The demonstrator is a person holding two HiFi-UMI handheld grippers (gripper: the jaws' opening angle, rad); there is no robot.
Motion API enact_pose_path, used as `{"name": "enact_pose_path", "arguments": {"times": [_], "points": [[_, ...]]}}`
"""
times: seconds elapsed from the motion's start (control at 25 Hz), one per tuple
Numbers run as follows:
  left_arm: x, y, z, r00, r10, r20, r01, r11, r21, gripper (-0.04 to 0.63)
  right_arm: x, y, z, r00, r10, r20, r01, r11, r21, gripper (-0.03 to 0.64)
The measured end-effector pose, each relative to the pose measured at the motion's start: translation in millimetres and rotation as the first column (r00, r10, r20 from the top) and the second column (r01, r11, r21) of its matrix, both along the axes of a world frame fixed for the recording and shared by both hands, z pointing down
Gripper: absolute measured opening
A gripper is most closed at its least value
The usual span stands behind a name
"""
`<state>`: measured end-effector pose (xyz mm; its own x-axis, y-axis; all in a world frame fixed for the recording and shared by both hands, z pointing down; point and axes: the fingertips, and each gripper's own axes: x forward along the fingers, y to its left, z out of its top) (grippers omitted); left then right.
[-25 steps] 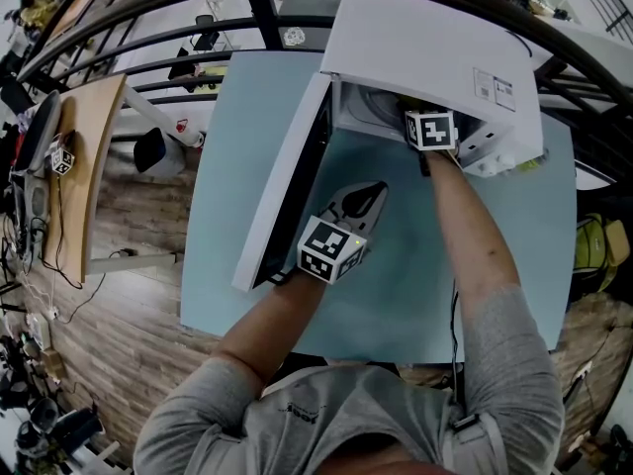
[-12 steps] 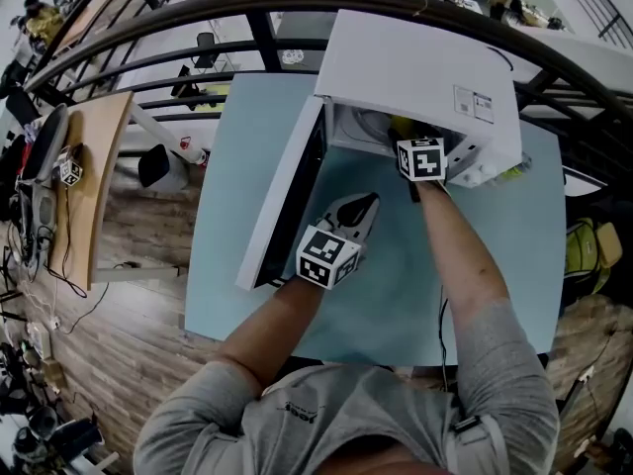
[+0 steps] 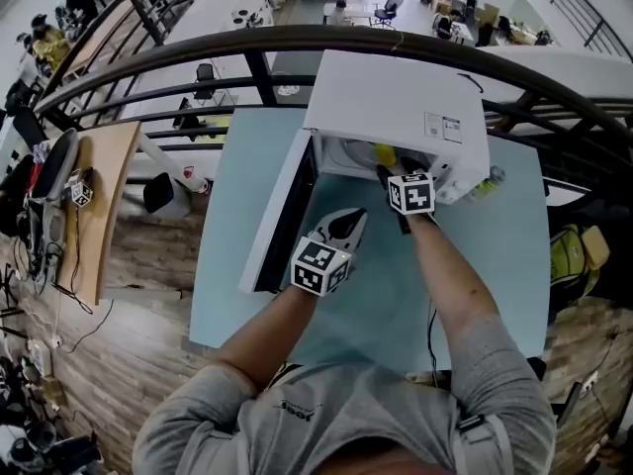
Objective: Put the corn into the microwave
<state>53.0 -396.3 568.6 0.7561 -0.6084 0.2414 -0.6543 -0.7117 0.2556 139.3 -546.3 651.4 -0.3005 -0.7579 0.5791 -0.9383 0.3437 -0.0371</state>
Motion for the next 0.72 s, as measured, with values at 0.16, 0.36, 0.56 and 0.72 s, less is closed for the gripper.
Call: {"name": "enact_pose_path", "arguments": {"times": [0.16, 0.36, 0.56, 0.72], "points": [[4.0, 2.4, -12.5, 1.0, 0.008, 0.013, -0.008, 1.0, 0.003, 0.018, 4.2, 14.1, -15.6, 0.999, -0.001, 0.032, 0.001, 1.0, 0.001, 0.285], [6.2, 6.3, -28.6, 1.0, 0.019, 0.021, -0.019, 1.0, -0.001, 0.018, 7.2, 32.3, -38.8, 0.997, -0.011, 0.07, 0.01, 1.0, 0.003, 0.285], [2.8, 17.1, -47.7, 0.999, 0.031, 0.034, -0.031, 0.999, 0.009, 0.018, 9.8, 57.5, -58.7, 0.992, 0.0, 0.124, 0.0, 1.0, -0.001, 0.276], [-3.7, 27.1, -65.1, 0.998, 0.042, 0.039, -0.043, 0.999, 0.024, 0.018, 8.5, 76.7, -75.5, 0.988, -0.009, 0.154, 0.007, 1.0, 0.015, 0.25]]}}
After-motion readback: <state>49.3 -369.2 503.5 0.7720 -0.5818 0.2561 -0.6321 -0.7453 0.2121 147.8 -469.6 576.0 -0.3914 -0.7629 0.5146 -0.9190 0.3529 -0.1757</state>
